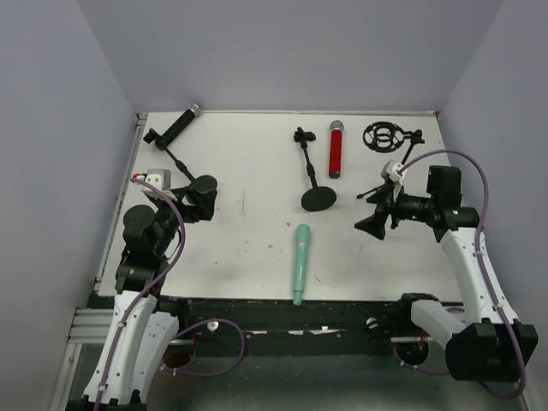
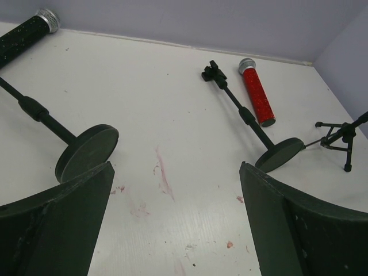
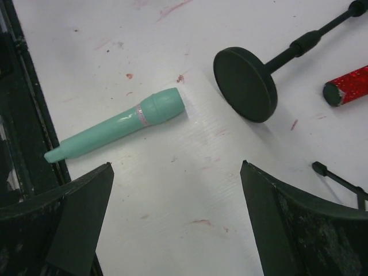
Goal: Attach the microphones to the stand
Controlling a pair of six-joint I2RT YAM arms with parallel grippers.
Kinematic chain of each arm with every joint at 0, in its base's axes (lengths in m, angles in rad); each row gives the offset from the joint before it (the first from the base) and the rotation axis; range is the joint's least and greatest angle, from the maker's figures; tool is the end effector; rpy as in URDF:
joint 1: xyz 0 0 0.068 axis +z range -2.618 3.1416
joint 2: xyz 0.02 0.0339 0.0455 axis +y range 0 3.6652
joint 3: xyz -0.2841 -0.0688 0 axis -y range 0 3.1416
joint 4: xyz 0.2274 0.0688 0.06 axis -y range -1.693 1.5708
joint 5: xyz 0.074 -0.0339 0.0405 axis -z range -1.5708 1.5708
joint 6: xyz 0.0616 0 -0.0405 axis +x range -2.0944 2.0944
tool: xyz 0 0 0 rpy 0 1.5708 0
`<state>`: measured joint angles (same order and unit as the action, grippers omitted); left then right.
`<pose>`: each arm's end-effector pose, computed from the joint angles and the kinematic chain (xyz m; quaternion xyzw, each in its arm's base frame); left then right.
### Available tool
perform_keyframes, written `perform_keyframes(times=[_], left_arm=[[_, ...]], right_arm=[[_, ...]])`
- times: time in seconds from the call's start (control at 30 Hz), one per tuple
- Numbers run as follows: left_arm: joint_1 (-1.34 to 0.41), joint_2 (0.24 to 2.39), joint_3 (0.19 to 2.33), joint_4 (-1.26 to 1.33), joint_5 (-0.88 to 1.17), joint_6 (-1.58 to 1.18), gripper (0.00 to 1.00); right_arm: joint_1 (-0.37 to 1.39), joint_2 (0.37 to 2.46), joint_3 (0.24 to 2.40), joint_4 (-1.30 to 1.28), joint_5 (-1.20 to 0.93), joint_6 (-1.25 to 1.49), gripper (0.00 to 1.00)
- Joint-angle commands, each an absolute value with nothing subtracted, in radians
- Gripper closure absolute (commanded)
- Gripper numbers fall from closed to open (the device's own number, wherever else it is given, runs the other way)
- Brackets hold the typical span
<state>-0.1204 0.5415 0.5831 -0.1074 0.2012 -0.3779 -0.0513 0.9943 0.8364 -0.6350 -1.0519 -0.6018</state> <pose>0.1329 -0.0285 0.3205 -0.0252 0.7291 -0.2387 0.6409 0.1750 0.0446 0.3007 -0.4007 0.7184 0.3348 0.4596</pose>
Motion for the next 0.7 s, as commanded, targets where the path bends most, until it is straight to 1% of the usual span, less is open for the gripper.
perform_keyframes(times=[0.0, 0.07, 0.23, 0.33, 0.4, 0.5, 0.67], left_arm=[[-0.124, 0.517, 0.617, -0.118, 0.232, -0.365, 0.02], [-0.124, 0.508, 0.615, -0.120, 0.229, -0.361, 0.01], [-0.130, 0.474, 0.620, -0.130, 0.224, -0.342, 0.02], [-0.133, 0.459, 0.618, -0.129, 0.222, -0.333, 0.02], [-0.137, 0.453, 0.621, -0.129, 0.222, -0.333, 0.01], [-0.143, 0.449, 0.620, -0.124, 0.248, -0.337, 0.02], [-0.143, 0.445, 0.621, -0.124, 0.261, -0.342, 0.02]], right_arm=[[-0.054, 1.012, 0.962, -0.727, -0.814, -0.671, 0.00], [-0.078, 1.017, 0.989, -0.724, -0.729, -0.654, 0.00], [-0.210, 1.046, 1.031, -0.637, -0.753, -0.528, 0.01], [-0.253, 1.071, 1.045, -0.525, -0.724, -0.411, 0.04], [-0.268, 1.086, 1.043, -0.441, -0.672, -0.338, 0.06], [-0.275, 1.115, 1.011, -0.278, -0.588, -0.273, 0.06], [-0.275, 1.221, 0.996, -0.117, -0.580, -0.244, 0.06]])
